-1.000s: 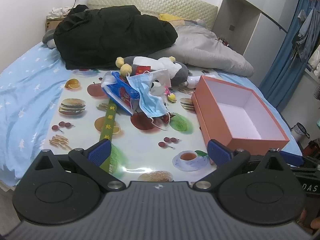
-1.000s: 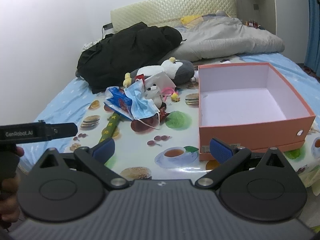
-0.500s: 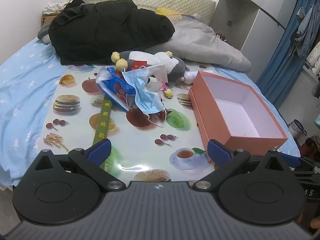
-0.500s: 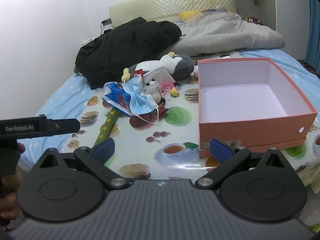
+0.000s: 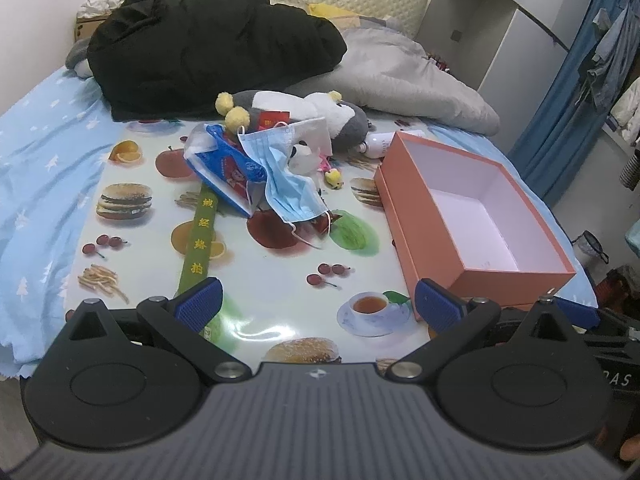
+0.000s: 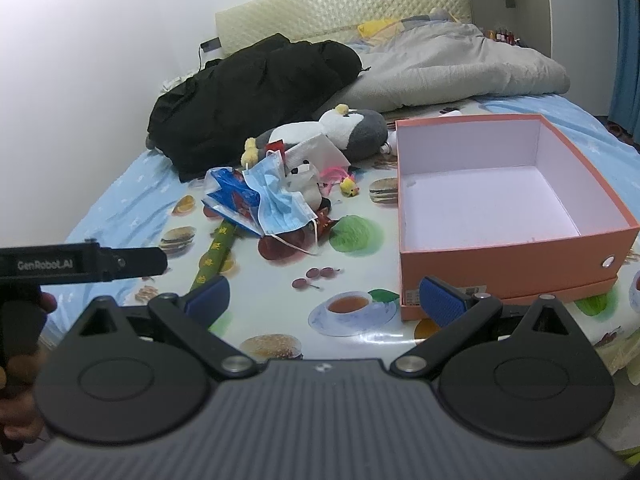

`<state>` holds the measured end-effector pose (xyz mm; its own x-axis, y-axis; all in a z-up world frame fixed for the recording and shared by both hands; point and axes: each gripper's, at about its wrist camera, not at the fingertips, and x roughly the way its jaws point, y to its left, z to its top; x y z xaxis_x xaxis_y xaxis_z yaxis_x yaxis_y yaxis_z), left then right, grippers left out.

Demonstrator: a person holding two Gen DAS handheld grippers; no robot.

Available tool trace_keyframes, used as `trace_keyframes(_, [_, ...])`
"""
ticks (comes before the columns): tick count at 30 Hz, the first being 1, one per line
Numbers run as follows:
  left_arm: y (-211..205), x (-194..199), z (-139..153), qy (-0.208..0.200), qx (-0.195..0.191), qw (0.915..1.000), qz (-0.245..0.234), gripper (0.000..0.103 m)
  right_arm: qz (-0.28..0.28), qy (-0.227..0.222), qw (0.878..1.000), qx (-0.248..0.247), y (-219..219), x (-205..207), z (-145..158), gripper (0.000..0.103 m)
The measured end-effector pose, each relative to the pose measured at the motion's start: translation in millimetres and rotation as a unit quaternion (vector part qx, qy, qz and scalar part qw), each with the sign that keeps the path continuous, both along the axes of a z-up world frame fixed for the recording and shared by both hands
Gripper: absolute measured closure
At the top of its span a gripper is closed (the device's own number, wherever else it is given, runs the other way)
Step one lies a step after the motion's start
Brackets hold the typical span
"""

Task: Organize soft objects
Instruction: 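Move both tools toward the pile of items on the bed, then grasp the blue mask with the left gripper while the right gripper grasps the red wrapper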

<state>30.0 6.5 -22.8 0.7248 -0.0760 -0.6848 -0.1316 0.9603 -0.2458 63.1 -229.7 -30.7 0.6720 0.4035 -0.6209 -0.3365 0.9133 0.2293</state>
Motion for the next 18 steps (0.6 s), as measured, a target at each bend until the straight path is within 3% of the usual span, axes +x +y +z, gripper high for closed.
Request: trace_keyframes(18, [40, 52, -32, 0.031, -0.022, 0.9988, 0.03, 0.0, 0.035, 0.009, 0.999, -0.001, 36, 41, -13, 0.0])
